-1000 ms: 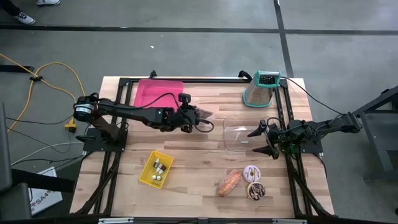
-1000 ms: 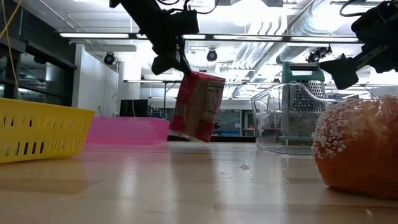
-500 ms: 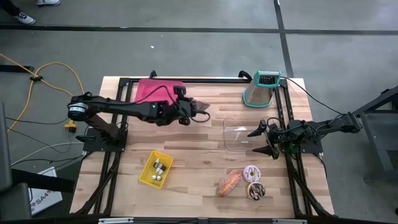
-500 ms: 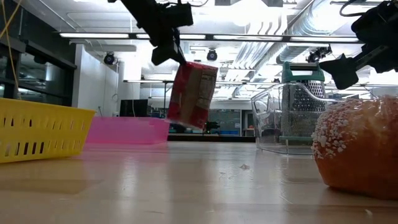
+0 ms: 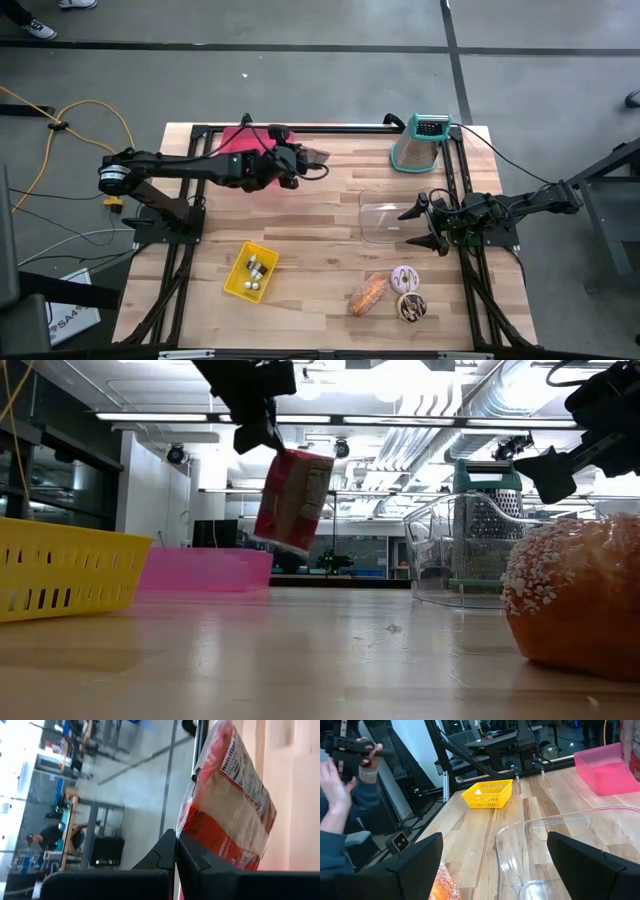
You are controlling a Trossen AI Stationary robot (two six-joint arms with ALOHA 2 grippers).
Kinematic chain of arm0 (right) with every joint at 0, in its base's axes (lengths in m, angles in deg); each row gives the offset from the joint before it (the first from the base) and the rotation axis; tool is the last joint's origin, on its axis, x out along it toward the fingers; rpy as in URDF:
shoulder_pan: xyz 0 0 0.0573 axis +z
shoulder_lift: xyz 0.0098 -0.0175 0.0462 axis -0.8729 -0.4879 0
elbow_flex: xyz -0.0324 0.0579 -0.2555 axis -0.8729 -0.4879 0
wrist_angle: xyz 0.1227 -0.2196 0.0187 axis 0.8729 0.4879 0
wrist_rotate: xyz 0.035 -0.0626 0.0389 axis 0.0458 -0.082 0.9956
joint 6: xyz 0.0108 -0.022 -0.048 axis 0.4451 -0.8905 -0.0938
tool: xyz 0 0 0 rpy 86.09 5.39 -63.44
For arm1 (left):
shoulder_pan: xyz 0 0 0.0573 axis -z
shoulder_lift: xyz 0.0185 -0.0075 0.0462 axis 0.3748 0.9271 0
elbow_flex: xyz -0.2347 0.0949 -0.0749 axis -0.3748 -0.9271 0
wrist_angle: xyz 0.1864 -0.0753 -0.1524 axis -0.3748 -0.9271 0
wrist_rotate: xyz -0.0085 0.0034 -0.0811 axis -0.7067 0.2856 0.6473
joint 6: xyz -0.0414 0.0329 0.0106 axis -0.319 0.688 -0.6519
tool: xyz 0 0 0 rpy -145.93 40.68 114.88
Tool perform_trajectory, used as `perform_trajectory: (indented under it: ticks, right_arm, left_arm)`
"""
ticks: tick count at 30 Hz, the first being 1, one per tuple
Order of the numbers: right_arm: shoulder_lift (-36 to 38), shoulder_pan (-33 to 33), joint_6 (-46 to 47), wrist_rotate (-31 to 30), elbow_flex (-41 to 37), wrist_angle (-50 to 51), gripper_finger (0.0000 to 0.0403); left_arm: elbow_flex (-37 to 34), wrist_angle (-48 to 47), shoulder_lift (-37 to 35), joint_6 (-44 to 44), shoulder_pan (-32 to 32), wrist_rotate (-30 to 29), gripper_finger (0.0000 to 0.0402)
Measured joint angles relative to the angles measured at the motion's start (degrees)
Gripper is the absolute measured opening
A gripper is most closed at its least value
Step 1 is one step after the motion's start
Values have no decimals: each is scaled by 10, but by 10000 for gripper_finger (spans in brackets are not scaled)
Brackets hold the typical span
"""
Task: Pick & Place Food Item
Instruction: Put the red popcorn bag into the pink bin
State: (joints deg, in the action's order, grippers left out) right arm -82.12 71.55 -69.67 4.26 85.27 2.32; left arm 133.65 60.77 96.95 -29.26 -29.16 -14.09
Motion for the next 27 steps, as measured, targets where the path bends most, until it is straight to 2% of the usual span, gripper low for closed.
perform_trajectory:
  ticks: [6,15,22,27]
  right_arm:
    - [0,0,0,0,0,0,348]
    - [0,0,0,0,0,0,348]
    - [0,0,0,0,0,0,348]
    - [0,0,0,0,0,0,348]
  left_arm:
    - [0,-54,-11,-34,-28,-8,0]
    - [0,-99,-64,-35,-60,-8,0]
    - [0,-197,-84,-84,-95,-5,0]
    - [0,-254,-84,-122,-121,20,0]
